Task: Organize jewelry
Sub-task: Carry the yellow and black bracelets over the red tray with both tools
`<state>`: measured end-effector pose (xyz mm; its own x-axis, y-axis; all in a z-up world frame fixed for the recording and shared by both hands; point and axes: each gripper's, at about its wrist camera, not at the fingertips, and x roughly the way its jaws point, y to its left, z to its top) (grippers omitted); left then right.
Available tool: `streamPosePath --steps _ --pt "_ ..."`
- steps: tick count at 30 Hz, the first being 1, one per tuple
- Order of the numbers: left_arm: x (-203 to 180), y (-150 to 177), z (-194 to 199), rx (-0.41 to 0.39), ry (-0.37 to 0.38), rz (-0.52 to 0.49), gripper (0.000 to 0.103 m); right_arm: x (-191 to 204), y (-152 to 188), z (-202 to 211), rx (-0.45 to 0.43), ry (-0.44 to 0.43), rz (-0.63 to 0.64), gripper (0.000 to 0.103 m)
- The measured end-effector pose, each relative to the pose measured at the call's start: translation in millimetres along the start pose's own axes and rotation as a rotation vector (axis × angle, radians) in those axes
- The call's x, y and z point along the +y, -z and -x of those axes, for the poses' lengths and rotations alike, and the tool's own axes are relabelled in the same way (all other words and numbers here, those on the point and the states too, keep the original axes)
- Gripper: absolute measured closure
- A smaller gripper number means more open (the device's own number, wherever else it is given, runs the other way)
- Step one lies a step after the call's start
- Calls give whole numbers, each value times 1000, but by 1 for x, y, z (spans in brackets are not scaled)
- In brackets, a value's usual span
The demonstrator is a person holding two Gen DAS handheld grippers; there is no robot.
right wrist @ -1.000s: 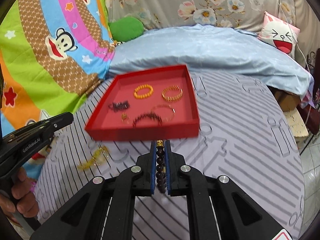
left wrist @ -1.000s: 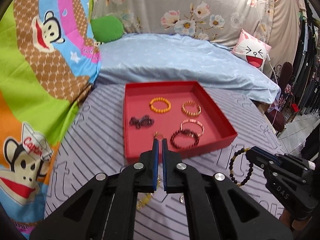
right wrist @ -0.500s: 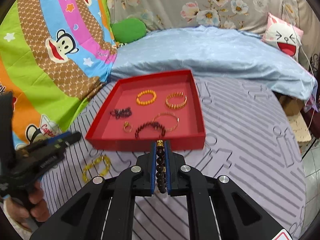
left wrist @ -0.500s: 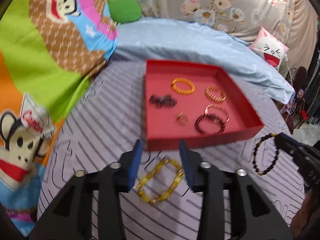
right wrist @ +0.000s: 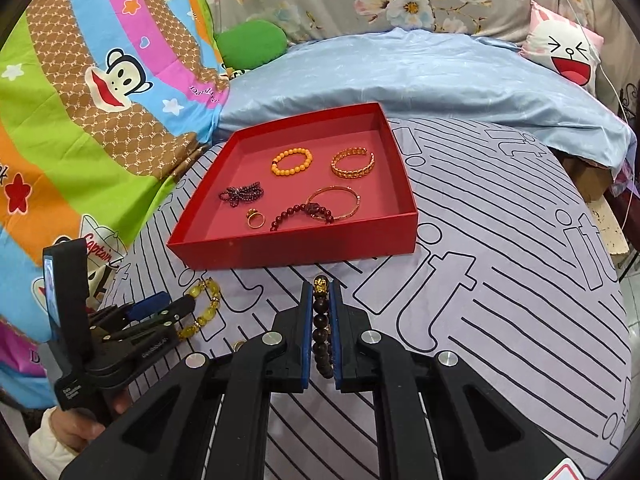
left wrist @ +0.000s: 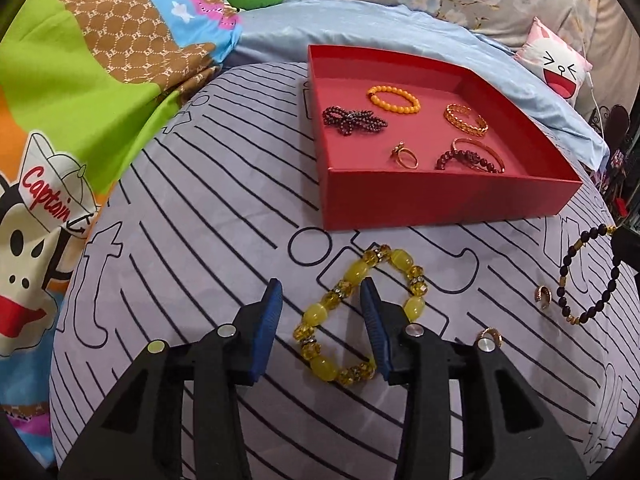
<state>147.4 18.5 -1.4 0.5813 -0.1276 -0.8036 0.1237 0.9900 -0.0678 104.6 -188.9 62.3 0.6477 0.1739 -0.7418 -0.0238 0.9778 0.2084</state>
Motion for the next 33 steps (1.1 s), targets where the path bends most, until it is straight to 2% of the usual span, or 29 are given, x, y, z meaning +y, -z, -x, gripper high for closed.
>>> streamPosePath --steps 3,4,5,13,18,22,28,33 --pt "-5 -3 -2 -2 15 -14 81 0 -1 -2 2 -2 -4 95" --pt "-6 -3 -3 0 24 -17 91 0 0 -2 3 -3 -5 95" --pt "-7 -4 -3 5 36 -15 94 0 0 -3 4 -3 -6 95" --pt "-15 -9 15 -19 75 -3 94 0 -1 -2 -1 -4 -4 95" --pt "-21 -34 40 -63 134 -2 94 1 -15 4 -24 -13 12 95" --pt "-29 -62 57 -105 169 -26 94 3 -40 7 -52 -28 31 95" --pt "-40 -108 64 -175 162 -64 94 13 -85 -1 -87 -38 75 95" --pt "-40 -134 60 -206 153 -65 94 19 -110 -12 -106 -43 85 95"
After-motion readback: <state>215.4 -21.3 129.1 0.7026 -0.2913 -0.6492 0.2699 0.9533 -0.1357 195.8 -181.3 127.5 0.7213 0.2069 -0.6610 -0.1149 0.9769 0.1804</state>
